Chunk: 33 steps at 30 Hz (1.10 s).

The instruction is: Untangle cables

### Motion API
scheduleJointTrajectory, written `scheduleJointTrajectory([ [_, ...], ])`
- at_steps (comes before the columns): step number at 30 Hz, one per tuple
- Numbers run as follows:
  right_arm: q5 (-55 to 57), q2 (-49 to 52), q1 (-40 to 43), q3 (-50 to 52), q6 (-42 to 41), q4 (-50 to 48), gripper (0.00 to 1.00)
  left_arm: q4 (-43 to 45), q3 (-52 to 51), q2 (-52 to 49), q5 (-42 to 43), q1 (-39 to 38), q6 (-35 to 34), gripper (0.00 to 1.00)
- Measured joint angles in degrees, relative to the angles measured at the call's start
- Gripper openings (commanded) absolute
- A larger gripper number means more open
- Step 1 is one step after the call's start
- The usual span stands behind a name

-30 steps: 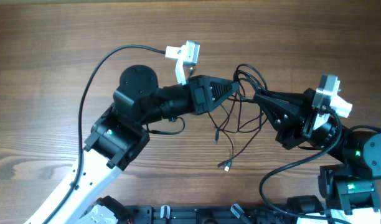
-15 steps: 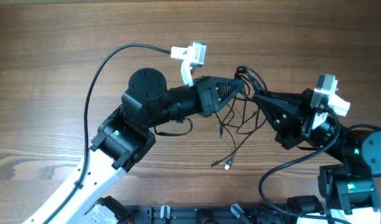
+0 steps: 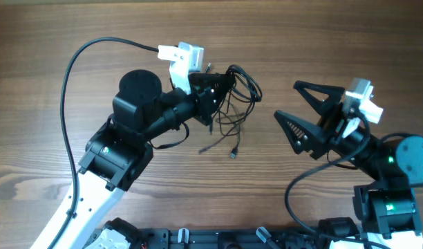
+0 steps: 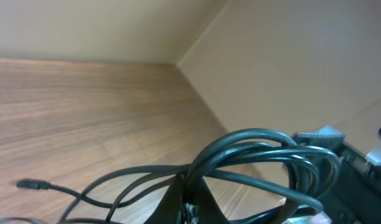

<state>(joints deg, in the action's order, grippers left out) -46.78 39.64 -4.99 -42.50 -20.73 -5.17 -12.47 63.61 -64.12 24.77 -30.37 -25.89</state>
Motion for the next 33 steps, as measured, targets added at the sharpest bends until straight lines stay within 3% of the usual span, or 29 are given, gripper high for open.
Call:
scheduleJointTrajectory([
  [3,2.99,0.00,0.00,0.00,8.20,4.96,0.81,-3.45,0.00,0.00,-3.72,0.00,6.05,0.04],
  [6,3.45,0.00,-0.46,-0.04,16.61,7.26,0.73,-3.65,0.00,0.00,-8.52,-1.22,9.49,0.04],
  [10,4.31,-0.11,-3.96,-0.13,33.57,16.59,0.72,-2.49,0.02,-0.35,-15.43,-9.20,15.19,0.04],
  [14,7.74,-0.11,-5.01,-0.13,40.26,19.47,0.53,1.40,0.07,-4.55,-23.52,-16.98,16.68,0.04],
  [16,9.60,-0.11,-4.98,-0.13,41.75,19.45,0.43,2.21,0.07,-5.38,-26.82,-19.30,16.85,0.04],
  [20,11.28,-0.11,-5.01,-0.13,42.34,19.39,0.39,0.66,0.07,-5.38,-29.68,-19.52,16.87,0.04],
  [24,11.98,-0.11,-4.98,-0.13,42.91,19.34,0.05,-0.57,0.07,-5.38,-31.41,-19.52,16.79,0.04],
  [33,19.19,-0.11,-5.40,-0.13,39.12,19.06,0.05,-2.58,0.17,-5.38,-33.66,-19.76,15.67,0.04],
])
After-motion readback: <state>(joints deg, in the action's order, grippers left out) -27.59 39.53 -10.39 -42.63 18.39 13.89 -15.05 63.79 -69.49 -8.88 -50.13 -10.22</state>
